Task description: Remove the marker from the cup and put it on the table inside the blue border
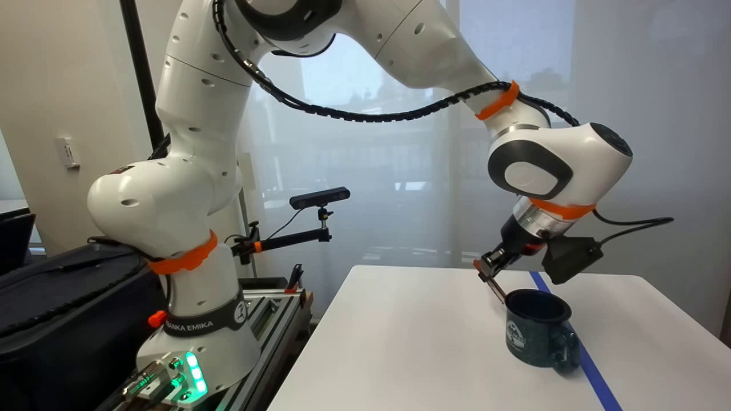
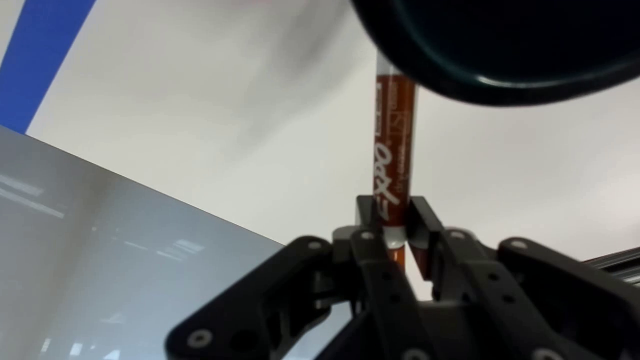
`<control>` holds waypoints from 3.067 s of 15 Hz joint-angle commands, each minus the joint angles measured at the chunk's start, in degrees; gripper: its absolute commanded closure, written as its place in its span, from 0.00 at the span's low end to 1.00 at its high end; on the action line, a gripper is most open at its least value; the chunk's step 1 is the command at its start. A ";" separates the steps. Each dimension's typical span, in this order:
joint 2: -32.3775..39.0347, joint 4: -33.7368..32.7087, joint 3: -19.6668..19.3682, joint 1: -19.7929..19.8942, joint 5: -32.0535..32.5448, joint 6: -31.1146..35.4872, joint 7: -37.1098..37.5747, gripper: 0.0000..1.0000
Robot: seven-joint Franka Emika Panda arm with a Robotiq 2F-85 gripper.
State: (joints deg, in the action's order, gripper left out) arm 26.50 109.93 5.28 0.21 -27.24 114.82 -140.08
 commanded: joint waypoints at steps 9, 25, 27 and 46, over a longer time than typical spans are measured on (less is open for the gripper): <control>4.47 -4.16 2.69 0.64 4.51 -3.77 1.39 0.95; 1.97 -5.16 2.79 1.12 4.20 -3.06 2.35 0.02; 0.20 -4.92 2.68 1.30 3.99 -2.61 2.87 0.00; -25.93 12.23 -3.63 0.35 15.39 4.58 48.64 0.00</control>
State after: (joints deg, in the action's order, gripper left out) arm 6.74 116.30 2.26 1.45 -16.68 115.46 -99.22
